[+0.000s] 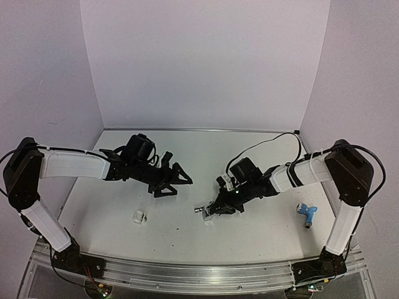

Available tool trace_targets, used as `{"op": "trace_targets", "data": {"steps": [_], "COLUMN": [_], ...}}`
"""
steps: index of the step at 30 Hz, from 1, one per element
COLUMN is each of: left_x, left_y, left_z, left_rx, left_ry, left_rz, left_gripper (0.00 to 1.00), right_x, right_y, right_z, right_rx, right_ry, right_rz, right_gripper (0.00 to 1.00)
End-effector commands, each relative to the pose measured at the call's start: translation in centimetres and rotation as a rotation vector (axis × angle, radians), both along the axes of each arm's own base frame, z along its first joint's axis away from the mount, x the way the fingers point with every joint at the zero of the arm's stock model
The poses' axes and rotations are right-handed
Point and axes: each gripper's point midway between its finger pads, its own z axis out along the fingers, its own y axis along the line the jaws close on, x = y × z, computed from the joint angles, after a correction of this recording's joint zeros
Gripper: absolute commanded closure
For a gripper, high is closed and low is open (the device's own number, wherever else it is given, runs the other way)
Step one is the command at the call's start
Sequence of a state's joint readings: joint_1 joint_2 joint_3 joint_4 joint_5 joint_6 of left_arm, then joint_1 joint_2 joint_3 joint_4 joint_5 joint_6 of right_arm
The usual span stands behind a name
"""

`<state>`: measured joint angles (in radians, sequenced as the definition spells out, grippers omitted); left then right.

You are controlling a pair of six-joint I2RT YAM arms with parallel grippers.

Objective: Install the water faucets

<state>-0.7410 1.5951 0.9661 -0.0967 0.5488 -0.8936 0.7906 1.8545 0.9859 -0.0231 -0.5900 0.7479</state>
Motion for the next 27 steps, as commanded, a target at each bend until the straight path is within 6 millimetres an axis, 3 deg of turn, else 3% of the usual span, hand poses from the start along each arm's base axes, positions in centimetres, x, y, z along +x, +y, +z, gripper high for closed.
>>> {"op": "trace_targets", "data": {"steps": [1, 7, 12, 14, 19, 27], "left_x": [-0.4, -0.9, -1.8, -2.2, -2.3, -2.1], "left_y": [-1.7, -3.0, -4.0, -4.4, -4.5, -4.0], "left_z": [3.7, 6.0, 8.1, 8.7, 9.1, 10.0], "left_rx": [-0.153, -0.267, -0.347, -0.367, -0.376, -0.384], "left_ry": [-0.06, -0.096, -0.133, -0.146, -0.162, -0.22], "left_rz": [-0.065, -0.134, -0.204, -0.228, -0.227, -0.202], "left_gripper": [0.14, 0.14, 0.24, 0.25, 0.47, 0.68], "right_x": [1.1, 1.5, 1.5, 1.6, 1.2, 0.0], "right_y": [0.8, 0.7, 0.9, 0.9, 1.1, 1.0], "right_z": [6.1, 14.0, 17.8, 18.4, 19.5, 19.9], "right_rx": [0.154, 0.335, 0.433, 0.446, 0.488, 0.516], "right_ry": [-0.2, -0.395, -0.459, -0.469, -0.472, -0.468], "right_rz": [0.026, 0.0, -0.013, -0.02, -0.001, 0.042], "right_gripper": [1.0, 1.0, 1.0, 1.0, 1.0, 1.0]}}
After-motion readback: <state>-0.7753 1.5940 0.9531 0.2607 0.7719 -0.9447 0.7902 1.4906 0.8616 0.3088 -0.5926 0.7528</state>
